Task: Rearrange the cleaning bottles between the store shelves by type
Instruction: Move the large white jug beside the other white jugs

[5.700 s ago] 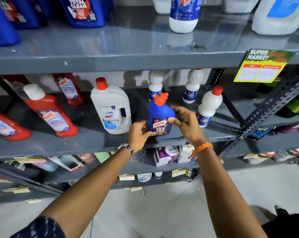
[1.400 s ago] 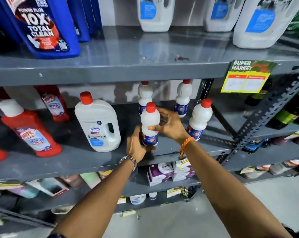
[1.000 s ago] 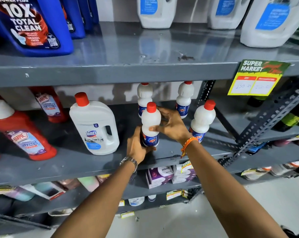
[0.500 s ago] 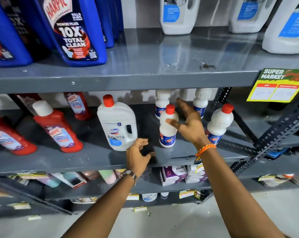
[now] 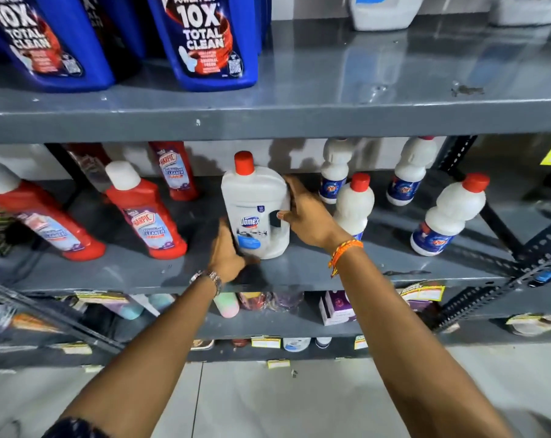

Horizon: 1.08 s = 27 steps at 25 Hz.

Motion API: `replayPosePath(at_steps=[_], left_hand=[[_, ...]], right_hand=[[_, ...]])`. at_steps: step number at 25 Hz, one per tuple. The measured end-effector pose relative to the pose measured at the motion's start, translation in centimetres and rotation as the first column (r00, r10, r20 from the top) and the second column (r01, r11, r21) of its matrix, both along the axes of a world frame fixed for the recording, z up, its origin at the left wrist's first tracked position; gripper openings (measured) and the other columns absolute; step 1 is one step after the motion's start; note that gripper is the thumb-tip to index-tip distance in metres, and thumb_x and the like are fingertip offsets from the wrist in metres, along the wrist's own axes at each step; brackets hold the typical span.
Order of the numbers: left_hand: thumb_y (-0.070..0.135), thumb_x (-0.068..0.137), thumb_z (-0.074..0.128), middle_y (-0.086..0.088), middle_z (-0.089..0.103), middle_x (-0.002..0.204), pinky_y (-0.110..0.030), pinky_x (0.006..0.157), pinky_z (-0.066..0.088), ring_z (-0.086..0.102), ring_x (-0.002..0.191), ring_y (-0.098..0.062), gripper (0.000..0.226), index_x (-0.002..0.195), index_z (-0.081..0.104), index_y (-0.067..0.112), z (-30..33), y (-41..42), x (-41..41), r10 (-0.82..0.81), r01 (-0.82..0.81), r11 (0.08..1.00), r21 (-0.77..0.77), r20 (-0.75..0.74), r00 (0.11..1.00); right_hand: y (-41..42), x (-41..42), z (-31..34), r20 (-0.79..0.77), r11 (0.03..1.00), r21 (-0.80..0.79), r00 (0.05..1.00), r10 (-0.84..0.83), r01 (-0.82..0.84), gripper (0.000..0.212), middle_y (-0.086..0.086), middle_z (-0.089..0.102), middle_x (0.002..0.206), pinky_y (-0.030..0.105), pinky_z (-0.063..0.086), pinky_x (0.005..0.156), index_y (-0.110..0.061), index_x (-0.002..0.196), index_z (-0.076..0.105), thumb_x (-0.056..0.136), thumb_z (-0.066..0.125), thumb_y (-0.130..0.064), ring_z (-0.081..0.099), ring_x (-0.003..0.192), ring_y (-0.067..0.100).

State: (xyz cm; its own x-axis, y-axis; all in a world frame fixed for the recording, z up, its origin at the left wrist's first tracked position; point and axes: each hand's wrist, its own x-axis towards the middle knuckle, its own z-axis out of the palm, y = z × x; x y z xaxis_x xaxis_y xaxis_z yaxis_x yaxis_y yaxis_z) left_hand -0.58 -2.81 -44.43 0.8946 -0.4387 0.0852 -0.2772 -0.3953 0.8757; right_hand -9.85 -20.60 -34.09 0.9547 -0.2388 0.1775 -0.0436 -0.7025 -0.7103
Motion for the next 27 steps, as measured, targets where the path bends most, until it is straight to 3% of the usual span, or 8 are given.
replayPosePath(at_steps=[5,9,12,15,18,20,24,27], left_hand=[[-0.013,0.058,0.086,0.002,0.06,0.121,-0.006,0.082,0.051,0.059,0.105,-0.01,0.102,0.146,0.036,0.004,0.2,0.3,-0.6,-0.063,0.063,0.998,-0.028,0.013,0.998],[-0.013,0.061,0.085,0.0,0.063,0.124,-0.033,0.095,0.057,0.062,0.108,-0.005,0.096,0.142,0.038,0.009,-0.2,2.6,-3.2,-0.085,0.084,0.994,-0.068,-0.01,0.996],[-0.002,0.061,0.09,0.021,0.065,0.119,-0.032,0.091,0.059,0.064,0.108,0.003,0.098,0.135,0.036,0.032,1.2,4.4,-6.6,-0.112,0.11,0.99,-0.087,-0.015,0.994],[-0.002,0.064,0.089,0.038,0.063,0.114,-0.026,0.084,0.062,0.064,0.107,0.01,0.096,0.136,0.034,0.03,3.4,6.0,-9.6,-0.155,0.152,0.985,-0.086,-0.035,0.987],[0.028,0.067,0.092,0.015,0.065,0.128,-0.031,0.096,0.058,0.064,0.117,0.002,0.089,0.138,0.039,0.022,8.3,7.3,-12.6,-0.235,0.239,0.968,-0.073,0.059,0.97],[0.042,0.067,0.089,0.014,0.061,0.133,-0.026,0.1,0.054,0.059,0.122,0.002,0.089,0.136,0.033,0.037,12.4,7.2,-14.4,-0.266,0.279,0.958,-0.065,0.159,0.951],[0.033,0.069,0.088,0.027,0.053,0.133,-0.02,0.104,0.047,0.053,0.125,0.007,0.093,0.13,0.021,0.055,21.5,5.3,-16.4,-0.297,0.342,0.935,-0.089,0.329,0.896],[0.028,0.069,0.088,0.025,0.048,0.133,-0.021,0.105,0.045,0.051,0.126,0.006,0.092,0.136,0.027,0.038,27.5,2.3,-16.1,-0.304,0.383,0.92,-0.082,0.47,0.829]], right_hand=[[0.1,-0.5,-0.7,0.048,0.998,0.055,0.999,0.015,-0.017,0.061,0.006,0.057,0.138,0.041,0.045,0.11,-0.013,0.142,0.04,0.088,0.065,-0.003,0.054,0.128,0.022],[1.8,-3.4,-0.1,0.05,0.996,0.071,0.997,0.053,-0.057,0.061,0.0,0.06,0.136,0.04,0.046,0.109,-0.017,0.142,0.042,0.088,0.065,-0.001,0.055,0.127,0.016],[3.7,-6.9,1.4,0.073,0.992,0.08,0.993,0.097,-0.103,0.065,-0.003,0.056,0.141,0.037,0.044,0.113,-0.019,0.146,0.038,0.089,0.062,0.002,0.052,0.131,0.011],[5.3,-10.9,3.9,0.137,0.987,0.111,0.986,0.098,-0.113,0.069,-0.009,0.047,0.151,0.037,0.039,0.118,-0.019,0.152,0.031,0.092,0.058,0.001,0.042,0.141,0.003],[5.9,-15.0,8.9,0.196,0.989,0.102,0.977,0.081,-0.102,0.074,-0.018,0.043,0.152,0.035,0.038,0.118,-0.023,0.154,0.027,0.092,0.056,0.003,0.041,0.14,0.0],[5.9,-17.5,13.0,0.251,0.99,0.088,0.965,0.082,-0.107,0.076,-0.024,0.042,0.152,0.031,0.039,0.116,-0.026,0.155,0.025,0.092,0.056,0.003,0.041,0.142,0.001],[4.5,-20.2,20.7,0.414,0.996,0.026,0.908,0.068,-0.086,0.083,-0.033,0.043,0.148,0.012,0.037,0.11,-0.026,0.157,0.018,0.092,0.052,0.012,0.042,0.136,-0.01],[2.4,-20.4,26.1,0.533,1.0,-0.025,0.846,0.017,-0.004,0.083,-0.03,0.046,0.145,0.002,0.038,0.099,-0.02,0.156,0.022,0.089,0.05,0.021,0.044,0.125,-0.021]])
